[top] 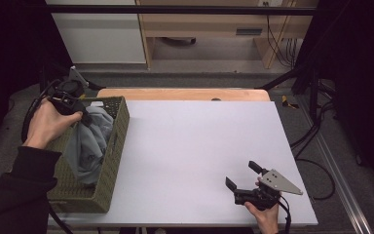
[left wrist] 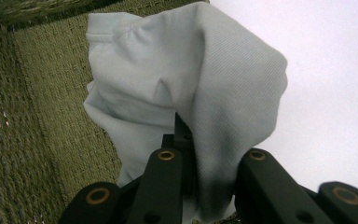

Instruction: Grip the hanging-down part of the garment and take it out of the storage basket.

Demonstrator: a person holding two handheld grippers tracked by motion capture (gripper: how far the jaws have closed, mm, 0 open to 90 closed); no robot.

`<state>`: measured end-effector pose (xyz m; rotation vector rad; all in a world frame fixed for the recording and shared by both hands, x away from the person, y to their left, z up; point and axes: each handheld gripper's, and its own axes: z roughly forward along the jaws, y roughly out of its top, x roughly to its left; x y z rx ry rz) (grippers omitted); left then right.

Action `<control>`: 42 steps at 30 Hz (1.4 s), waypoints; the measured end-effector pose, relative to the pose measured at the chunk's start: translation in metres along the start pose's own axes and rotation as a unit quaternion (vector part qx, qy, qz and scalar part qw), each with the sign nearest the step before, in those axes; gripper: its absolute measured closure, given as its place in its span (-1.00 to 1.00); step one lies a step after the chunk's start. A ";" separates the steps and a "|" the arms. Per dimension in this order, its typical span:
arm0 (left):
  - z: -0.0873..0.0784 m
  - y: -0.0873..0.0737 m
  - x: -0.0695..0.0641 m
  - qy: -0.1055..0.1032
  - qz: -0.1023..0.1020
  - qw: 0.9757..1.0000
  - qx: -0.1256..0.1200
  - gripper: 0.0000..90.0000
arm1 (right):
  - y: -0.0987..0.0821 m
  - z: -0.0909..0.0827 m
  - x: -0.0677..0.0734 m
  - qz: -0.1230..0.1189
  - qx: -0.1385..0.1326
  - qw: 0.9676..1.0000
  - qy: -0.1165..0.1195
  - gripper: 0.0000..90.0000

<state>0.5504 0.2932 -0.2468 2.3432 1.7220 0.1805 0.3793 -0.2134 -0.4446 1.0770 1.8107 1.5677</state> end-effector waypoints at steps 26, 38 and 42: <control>-0.055 -0.001 -0.001 0.014 0.002 0.999 -0.042 0.83 | -0.001 0.002 -0.001 0.004 0.003 1.000 0.001 -0.99; -0.101 -0.002 -0.011 0.022 0.013 0.996 -0.086 0.83 | 0.001 0.005 0.002 0.000 0.004 1.000 0.008 -0.99; -0.109 0.000 -0.014 0.028 0.014 0.996 -0.080 0.83 | 0.002 0.006 0.003 -0.002 0.004 1.000 0.009 -0.99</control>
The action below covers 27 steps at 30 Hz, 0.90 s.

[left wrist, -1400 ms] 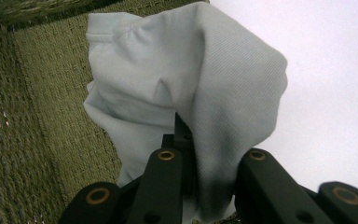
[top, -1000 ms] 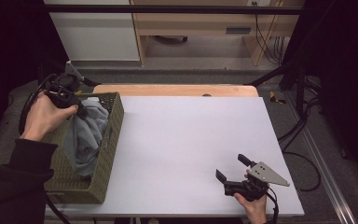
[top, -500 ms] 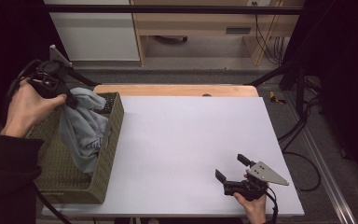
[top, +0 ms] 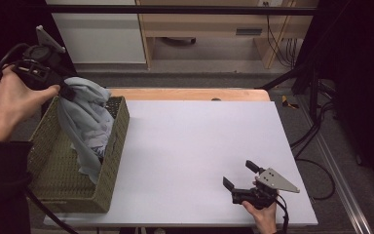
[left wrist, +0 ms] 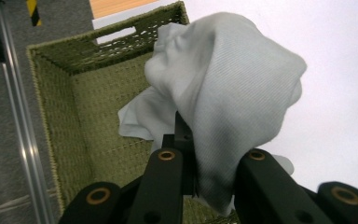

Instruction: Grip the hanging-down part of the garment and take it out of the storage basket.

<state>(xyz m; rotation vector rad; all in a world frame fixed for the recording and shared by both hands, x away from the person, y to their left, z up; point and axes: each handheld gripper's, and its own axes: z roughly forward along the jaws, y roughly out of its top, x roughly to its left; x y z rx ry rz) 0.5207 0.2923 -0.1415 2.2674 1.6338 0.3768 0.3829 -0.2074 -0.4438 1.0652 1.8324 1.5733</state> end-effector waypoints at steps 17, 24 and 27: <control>-0.030 0.016 -0.009 0.005 0.002 1.000 -0.019 0.83 | 0.019 0.023 0.018 -0.006 -0.015 0.999 0.039 -0.99; -0.031 0.017 -0.010 0.008 0.003 1.000 -0.020 0.83 | 0.035 0.048 0.039 -0.010 -0.021 0.997 0.070 -0.98; -0.031 0.017 -0.008 0.008 0.001 1.000 -0.016 0.83 | 0.043 0.062 0.051 -0.012 -0.021 0.996 0.088 -0.97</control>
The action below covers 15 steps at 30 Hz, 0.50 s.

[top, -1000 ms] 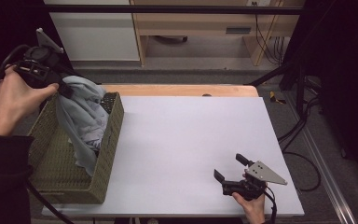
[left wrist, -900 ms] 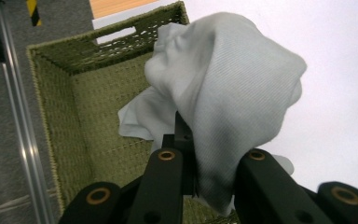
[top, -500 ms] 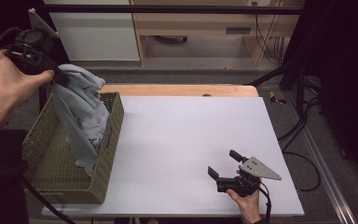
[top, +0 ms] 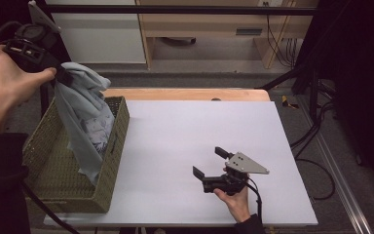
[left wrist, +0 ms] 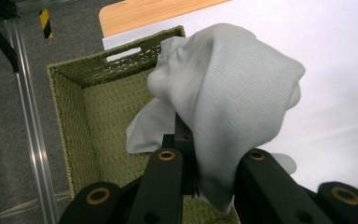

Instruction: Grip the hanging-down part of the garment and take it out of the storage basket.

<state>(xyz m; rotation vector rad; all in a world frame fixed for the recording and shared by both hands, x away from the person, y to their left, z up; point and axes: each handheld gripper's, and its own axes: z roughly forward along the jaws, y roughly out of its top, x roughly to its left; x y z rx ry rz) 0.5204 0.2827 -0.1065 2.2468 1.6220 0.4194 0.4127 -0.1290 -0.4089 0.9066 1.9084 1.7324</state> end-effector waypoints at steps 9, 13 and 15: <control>-0.002 -0.003 0.005 0.001 -0.003 1.000 0.001 0.83 | 0.014 0.048 0.033 -0.004 0.010 0.999 0.038 -0.97; -0.001 -0.003 0.007 -0.001 -0.005 1.000 0.003 0.83 | 0.018 0.065 0.041 -0.010 0.013 0.999 0.047 -0.96; 0.000 -0.003 0.006 -0.001 -0.005 1.000 0.005 0.83 | 0.020 0.073 0.045 -0.011 0.013 0.999 0.050 -0.96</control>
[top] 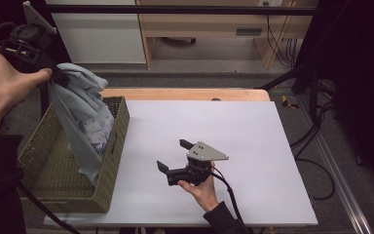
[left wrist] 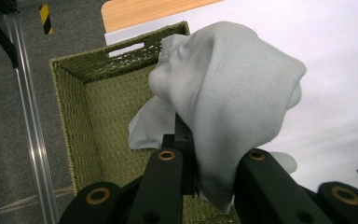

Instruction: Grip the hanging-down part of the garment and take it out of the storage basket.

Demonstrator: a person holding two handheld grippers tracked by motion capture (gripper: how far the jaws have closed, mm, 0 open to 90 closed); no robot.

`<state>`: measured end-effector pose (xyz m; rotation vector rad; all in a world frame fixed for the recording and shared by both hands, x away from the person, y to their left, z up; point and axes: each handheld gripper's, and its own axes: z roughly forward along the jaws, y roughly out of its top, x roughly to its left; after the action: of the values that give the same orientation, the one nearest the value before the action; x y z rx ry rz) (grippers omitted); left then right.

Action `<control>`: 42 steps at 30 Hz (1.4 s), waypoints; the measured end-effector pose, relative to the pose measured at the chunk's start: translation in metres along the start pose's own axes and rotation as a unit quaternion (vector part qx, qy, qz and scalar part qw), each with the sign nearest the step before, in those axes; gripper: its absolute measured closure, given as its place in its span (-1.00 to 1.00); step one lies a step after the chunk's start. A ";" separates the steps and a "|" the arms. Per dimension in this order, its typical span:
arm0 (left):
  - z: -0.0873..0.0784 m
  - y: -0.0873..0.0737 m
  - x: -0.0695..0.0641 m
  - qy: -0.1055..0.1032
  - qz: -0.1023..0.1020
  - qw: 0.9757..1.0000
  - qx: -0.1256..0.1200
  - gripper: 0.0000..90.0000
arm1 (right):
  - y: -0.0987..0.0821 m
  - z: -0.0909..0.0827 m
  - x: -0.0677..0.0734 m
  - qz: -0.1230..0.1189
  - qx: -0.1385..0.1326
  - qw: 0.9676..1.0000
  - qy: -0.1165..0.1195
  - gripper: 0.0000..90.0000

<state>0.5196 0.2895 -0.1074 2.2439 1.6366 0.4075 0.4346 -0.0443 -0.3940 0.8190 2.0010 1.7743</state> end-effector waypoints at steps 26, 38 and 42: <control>0.007 0.002 -0.009 0.002 0.012 1.000 0.015 0.83 | 0.027 0.090 0.063 -0.028 0.002 0.997 0.068 -0.93; 0.008 0.001 -0.010 0.002 0.016 1.000 0.015 0.83 | 0.022 0.133 0.086 -0.037 0.022 0.996 0.076 -0.87; 0.007 0.001 -0.011 0.000 0.019 1.000 0.017 0.83 | 0.020 0.148 0.094 -0.046 0.032 0.996 0.071 -0.86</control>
<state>0.5204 0.2777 -0.1137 2.3017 1.6152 0.3917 0.4545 0.1309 -0.3874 0.6237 2.1595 1.7693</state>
